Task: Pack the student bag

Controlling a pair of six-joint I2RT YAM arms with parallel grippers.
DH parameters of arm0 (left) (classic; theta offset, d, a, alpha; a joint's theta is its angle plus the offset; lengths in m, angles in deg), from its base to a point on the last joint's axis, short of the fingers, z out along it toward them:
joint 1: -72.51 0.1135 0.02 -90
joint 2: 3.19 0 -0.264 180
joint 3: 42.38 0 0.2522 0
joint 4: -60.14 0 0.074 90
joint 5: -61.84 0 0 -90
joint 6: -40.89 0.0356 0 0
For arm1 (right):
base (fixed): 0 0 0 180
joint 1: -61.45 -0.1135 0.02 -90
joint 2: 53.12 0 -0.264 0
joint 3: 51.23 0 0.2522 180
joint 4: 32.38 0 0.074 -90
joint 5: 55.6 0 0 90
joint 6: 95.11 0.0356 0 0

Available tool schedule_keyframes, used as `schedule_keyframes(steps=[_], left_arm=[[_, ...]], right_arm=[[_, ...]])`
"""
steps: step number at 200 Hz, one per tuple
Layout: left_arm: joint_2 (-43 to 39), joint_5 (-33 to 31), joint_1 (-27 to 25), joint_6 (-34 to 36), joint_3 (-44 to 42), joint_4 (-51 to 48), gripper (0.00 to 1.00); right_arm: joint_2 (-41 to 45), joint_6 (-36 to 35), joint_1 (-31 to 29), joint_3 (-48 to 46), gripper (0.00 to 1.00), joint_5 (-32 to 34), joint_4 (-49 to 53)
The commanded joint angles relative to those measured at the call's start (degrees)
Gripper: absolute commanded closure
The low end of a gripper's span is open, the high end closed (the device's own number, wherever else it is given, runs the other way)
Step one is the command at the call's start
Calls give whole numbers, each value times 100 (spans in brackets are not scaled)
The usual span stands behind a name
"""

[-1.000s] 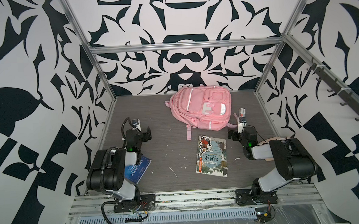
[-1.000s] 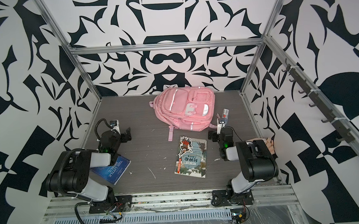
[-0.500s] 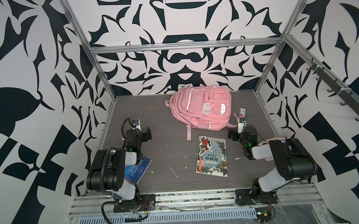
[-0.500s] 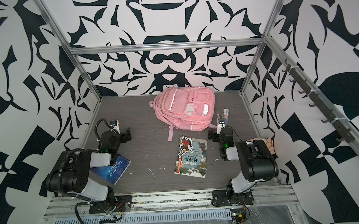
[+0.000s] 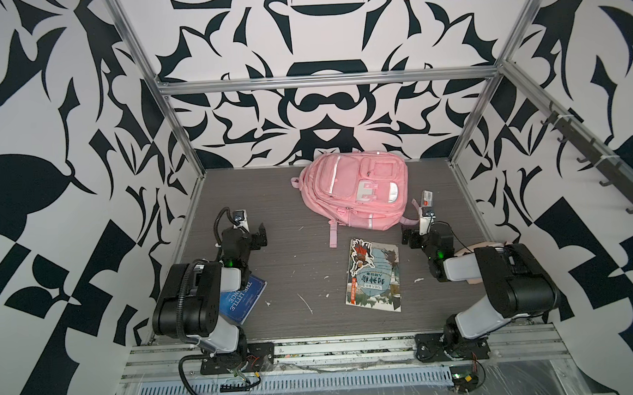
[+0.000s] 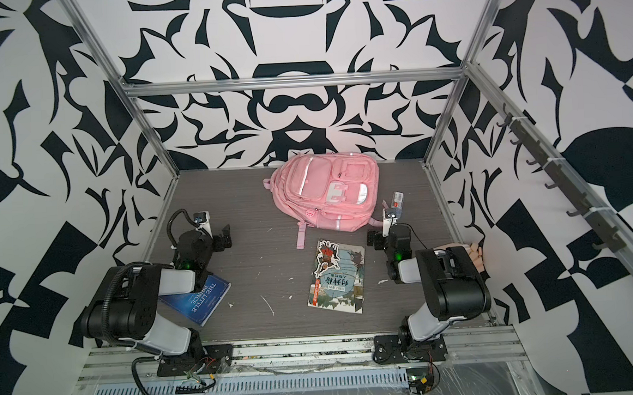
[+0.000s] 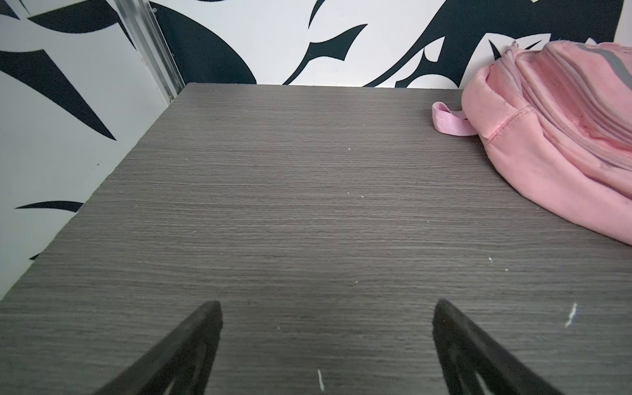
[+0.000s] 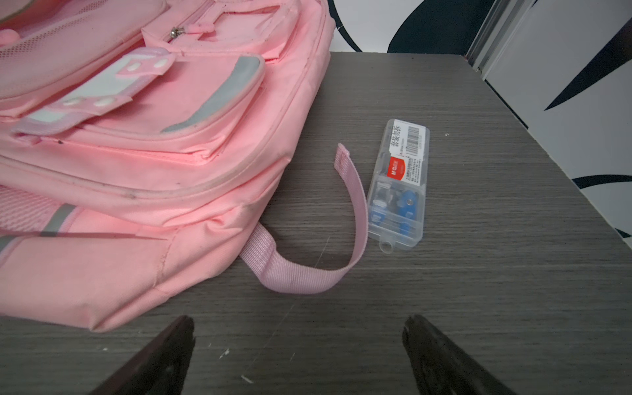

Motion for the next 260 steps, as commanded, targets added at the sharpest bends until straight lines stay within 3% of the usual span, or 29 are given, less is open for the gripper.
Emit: schedule_keyframes(steps=[1, 64, 83, 125, 150, 182, 203, 216, 260], left_arm=[[55, 17, -3, 44, -45, 55, 1], [-8, 114, -3, 56, -38, 25, 1], [-296, 42, -11, 52, 134, -481, 1], [-2034, -60, -78, -158, 589, -3044, 1], [-3011, -419, -220, -1060, 1412, -5421, 1], [-3512, 614, -371, -2318, 2183, -7292, 1], [-3408, 943, -535, -3349, 2872, -8420, 1], [-3096, 1095, -808, -3584, 3402, -9006, 1], [-1720, 1085, -1901, -4305, 4483, -8986, 1]], right_arm=[[77, -38, -2, 119, 0, 2, -95], [155, -6, 1, 69, 0, 85, -188], [642, 91, 0, 357, 0, 221, 776], [1873, 786, -20, 1473, 0, 115, 3527], [2453, 1645, -148, 2132, 0, 331, 4904], [2219, 2152, -517, 3358, 0, -125, 6790], [2015, 2128, -1276, 3846, 0, 154, 7310], [1837, 2242, -1536, 4086, 0, 231, 7482], [753, 2519, -1703, 5101, 0, 63, 8143]])
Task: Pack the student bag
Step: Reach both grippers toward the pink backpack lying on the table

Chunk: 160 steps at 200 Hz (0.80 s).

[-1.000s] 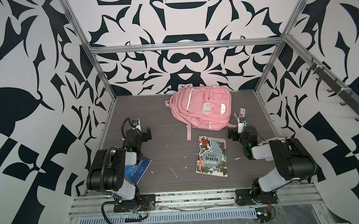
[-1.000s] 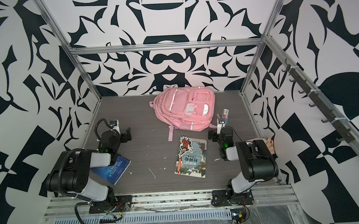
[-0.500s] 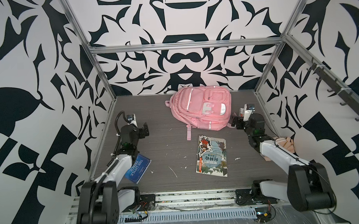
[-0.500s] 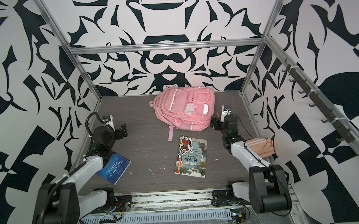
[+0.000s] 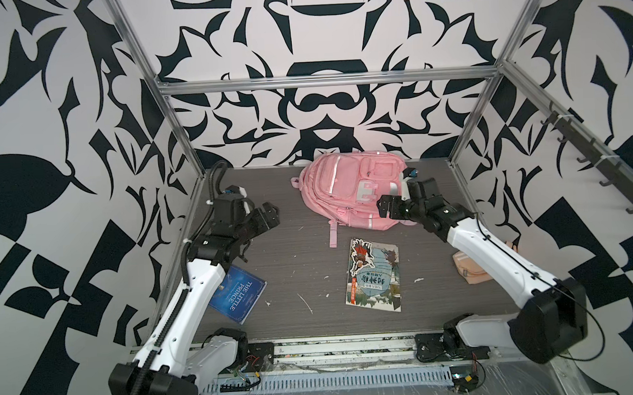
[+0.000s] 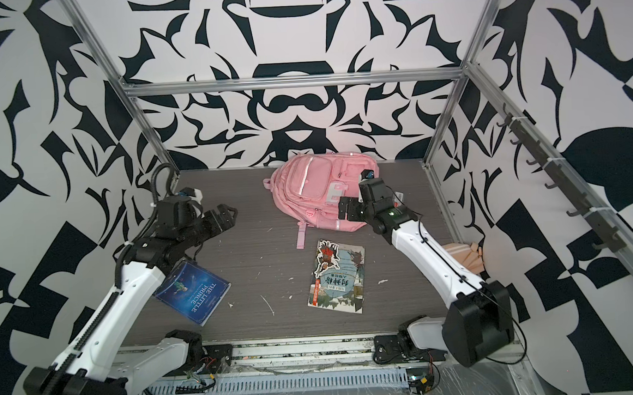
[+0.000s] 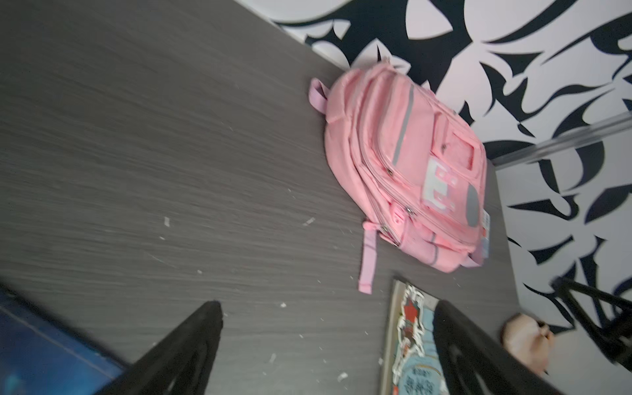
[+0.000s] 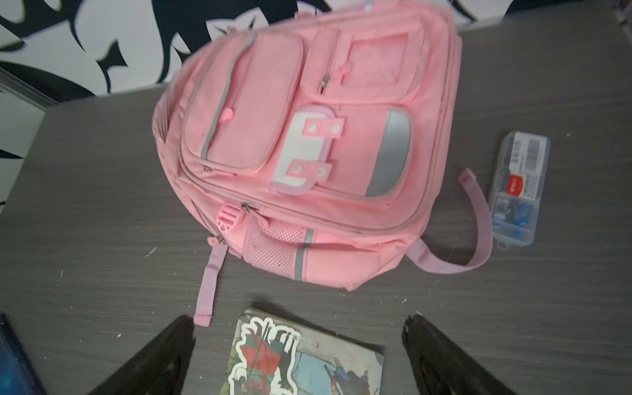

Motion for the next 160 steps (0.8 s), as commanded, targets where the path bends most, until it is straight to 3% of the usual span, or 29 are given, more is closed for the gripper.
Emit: schedule_keyframes(steps=[1, 19, 44, 77, 160], left_arm=[[823, 126, -448, -768, 618, -677, 1], [1866, 196, -783, -993, 1567, -1152, 1], [3065, 106, -1182, -973, 2774, -1416, 1], [4636, 435, -1254, -1120, 4486, -2187, 1], [7583, 1849, -971, -913, 7297, -1596, 1]], right_arm=[[-377, 280, 15, 560, 0, 43, 691], [-766, 262, 61, 1079, 1, -93, 1278], [-790, -122, 81, 1241, 1, -238, 1322], [-1008, -238, 124, 1533, 1, -302, 1783], [-458, -116, 369, 1453, 1, -366, 2512]])
